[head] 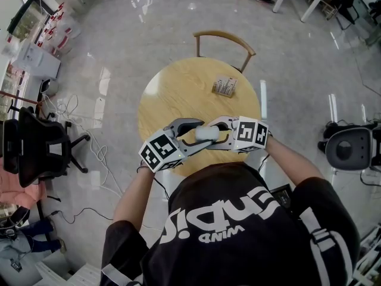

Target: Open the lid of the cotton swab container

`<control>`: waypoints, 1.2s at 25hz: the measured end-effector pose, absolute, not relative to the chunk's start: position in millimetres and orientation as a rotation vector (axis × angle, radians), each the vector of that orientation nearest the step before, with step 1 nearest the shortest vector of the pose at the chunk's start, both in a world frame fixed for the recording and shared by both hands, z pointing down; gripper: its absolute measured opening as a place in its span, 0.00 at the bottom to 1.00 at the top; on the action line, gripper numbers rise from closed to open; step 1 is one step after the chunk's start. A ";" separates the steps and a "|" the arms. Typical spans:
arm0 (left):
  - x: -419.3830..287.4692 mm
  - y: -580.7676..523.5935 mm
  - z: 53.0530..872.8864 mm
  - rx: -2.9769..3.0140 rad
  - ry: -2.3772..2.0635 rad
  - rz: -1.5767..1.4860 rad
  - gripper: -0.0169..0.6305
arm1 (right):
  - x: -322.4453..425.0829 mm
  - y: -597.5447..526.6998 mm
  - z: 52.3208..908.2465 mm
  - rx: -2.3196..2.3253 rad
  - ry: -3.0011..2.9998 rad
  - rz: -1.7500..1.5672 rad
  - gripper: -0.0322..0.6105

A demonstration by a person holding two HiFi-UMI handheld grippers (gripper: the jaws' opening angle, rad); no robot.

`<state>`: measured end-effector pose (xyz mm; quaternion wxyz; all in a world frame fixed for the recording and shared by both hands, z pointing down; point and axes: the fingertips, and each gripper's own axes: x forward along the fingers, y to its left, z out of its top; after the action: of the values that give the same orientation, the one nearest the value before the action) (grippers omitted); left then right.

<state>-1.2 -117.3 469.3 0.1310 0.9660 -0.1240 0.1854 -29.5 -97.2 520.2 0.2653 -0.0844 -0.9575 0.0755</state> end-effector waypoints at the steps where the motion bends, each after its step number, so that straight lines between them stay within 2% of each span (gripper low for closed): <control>1: -1.9 -118.0 470.3 2.797 -0.358 0.540 0.41 | -30.1 -97.7 521.2 -0.229 -2.585 0.205 0.35; 8: -5.0 -121.9 474.8 2.714 -0.335 0.507 0.41 | -31.8 -98.6 523.3 -0.227 -2.590 0.249 0.35; 13: -1.6 -121.6 474.5 2.631 -0.319 0.437 0.40 | -29.0 -95.4 532.8 -0.212 -2.544 0.100 0.35; 30: 1.0 -117.3 475.5 2.394 -0.309 0.384 0.41 | -23.9 -84.5 535.6 -0.222 -2.527 0.064 0.35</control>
<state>1.0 -117.3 475.5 0.3417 0.9205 -0.1188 0.1478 -23.9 -84.5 535.6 0.2975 -0.0833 -0.9508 0.0241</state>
